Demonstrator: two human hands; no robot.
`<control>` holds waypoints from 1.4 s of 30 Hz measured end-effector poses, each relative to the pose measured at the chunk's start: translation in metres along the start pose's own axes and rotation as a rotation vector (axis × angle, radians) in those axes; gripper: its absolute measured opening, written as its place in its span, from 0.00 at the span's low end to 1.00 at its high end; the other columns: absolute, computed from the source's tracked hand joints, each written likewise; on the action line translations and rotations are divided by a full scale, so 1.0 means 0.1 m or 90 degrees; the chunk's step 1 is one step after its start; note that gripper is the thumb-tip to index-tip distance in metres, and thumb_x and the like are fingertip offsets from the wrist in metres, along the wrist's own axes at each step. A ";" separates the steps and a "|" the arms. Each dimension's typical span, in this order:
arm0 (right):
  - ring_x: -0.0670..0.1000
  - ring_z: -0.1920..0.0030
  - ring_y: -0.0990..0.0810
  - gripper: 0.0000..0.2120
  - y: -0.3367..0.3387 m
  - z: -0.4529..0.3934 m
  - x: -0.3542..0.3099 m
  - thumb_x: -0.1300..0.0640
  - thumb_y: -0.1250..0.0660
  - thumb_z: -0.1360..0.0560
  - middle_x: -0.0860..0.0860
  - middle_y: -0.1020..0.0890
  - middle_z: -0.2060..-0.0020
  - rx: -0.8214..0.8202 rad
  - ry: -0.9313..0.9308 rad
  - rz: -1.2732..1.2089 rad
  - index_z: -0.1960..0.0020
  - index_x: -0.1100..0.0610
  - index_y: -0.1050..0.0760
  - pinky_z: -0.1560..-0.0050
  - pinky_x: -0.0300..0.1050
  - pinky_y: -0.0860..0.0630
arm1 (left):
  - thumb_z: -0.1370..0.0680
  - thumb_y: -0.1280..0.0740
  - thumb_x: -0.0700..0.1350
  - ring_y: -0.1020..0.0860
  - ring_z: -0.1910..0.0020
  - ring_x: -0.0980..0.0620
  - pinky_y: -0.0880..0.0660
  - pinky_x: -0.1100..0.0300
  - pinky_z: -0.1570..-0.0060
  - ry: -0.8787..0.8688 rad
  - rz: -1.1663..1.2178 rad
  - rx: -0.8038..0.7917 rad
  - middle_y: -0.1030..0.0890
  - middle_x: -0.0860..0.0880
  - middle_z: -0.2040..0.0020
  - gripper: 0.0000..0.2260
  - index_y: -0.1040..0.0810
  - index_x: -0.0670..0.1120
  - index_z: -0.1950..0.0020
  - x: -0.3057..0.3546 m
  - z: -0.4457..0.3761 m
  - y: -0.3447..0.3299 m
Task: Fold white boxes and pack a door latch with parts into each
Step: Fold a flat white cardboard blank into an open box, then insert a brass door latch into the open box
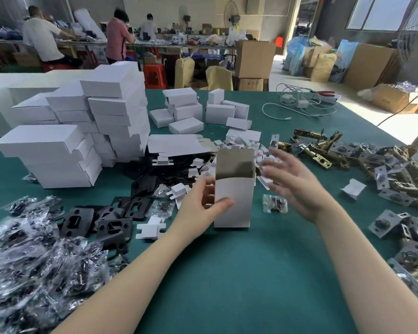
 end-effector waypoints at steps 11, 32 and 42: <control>0.65 0.40 0.27 0.25 1.51 -0.61 0.35 0.60 0.36 0.24 0.66 0.28 0.37 0.337 -0.319 0.600 0.29 0.65 0.36 0.42 0.53 0.27 | 0.32 0.24 0.53 0.17 0.52 0.52 0.20 0.59 0.52 -0.024 -0.029 -0.011 0.17 0.54 0.51 0.17 0.24 0.64 0.47 -0.06 -0.01 0.01; 0.63 0.48 0.20 0.16 1.71 -0.71 0.30 0.57 0.32 0.24 0.64 0.18 0.48 0.376 -0.234 0.681 0.43 0.68 0.21 0.48 0.51 0.25 | 0.34 0.25 0.55 0.17 0.49 0.51 0.20 0.50 0.47 0.005 -0.013 -0.008 0.16 0.53 0.50 0.17 0.22 0.62 0.47 -0.11 -0.01 0.01; 0.57 0.64 0.26 0.14 1.65 -0.79 0.31 0.53 0.32 0.24 0.57 0.22 0.63 0.339 -0.263 0.654 0.53 0.65 0.18 0.59 0.47 0.28 | 0.33 0.24 0.53 0.18 0.48 0.49 0.20 0.50 0.45 0.004 0.018 -0.021 0.16 0.50 0.49 0.18 0.22 0.61 0.45 -0.11 -0.01 0.00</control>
Point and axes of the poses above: each hand's wrist, its own z-axis away from the middle knuckle, its own y-axis out of the back of the hand, x = y × z, the point moved 8 cm from there along -z, towards the middle knuckle
